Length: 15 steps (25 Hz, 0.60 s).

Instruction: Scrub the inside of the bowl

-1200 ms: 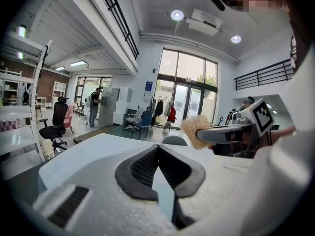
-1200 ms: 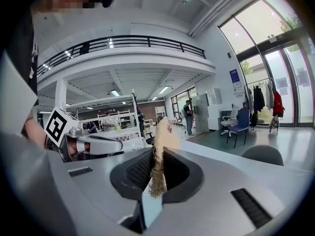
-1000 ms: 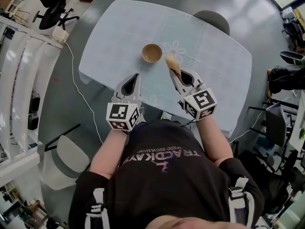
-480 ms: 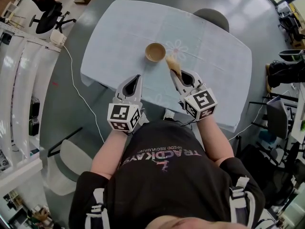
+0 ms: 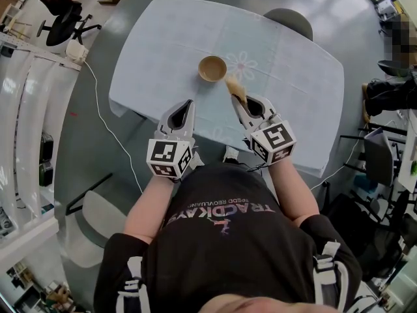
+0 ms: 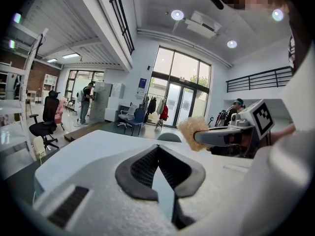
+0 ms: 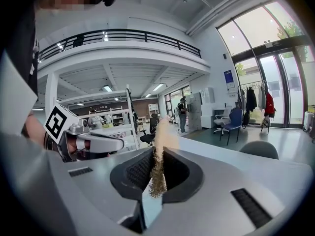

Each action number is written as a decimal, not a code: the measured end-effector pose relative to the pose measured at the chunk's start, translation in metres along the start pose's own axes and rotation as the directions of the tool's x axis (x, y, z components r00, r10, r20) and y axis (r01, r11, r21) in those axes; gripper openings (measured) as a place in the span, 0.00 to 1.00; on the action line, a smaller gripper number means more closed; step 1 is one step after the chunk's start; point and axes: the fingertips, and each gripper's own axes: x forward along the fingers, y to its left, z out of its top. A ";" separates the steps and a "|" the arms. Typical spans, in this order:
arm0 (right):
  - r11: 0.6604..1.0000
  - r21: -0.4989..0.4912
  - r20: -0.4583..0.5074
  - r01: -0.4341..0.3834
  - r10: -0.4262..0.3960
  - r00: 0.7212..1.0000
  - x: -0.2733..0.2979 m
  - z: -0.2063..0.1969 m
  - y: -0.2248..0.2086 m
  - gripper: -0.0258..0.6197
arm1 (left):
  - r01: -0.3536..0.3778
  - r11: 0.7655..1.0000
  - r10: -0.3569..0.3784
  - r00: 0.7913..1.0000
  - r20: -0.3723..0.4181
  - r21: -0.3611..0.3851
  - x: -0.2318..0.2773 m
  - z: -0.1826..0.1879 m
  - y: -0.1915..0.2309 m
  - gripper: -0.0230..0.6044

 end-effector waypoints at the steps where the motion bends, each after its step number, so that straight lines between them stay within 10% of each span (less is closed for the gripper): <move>1: 1.000 0.001 0.000 0.001 -0.001 1.000 -0.001 -0.001 0.000 0.09 | 0.000 1.000 0.000 1.000 -0.002 -0.001 0.000 -0.001 0.000 0.06; 15: 1.000 0.000 -0.009 0.004 -0.004 1.000 -0.002 -0.004 -0.002 0.09 | 0.007 1.000 -0.008 1.000 -0.010 -0.009 0.005 -0.006 -0.001 0.06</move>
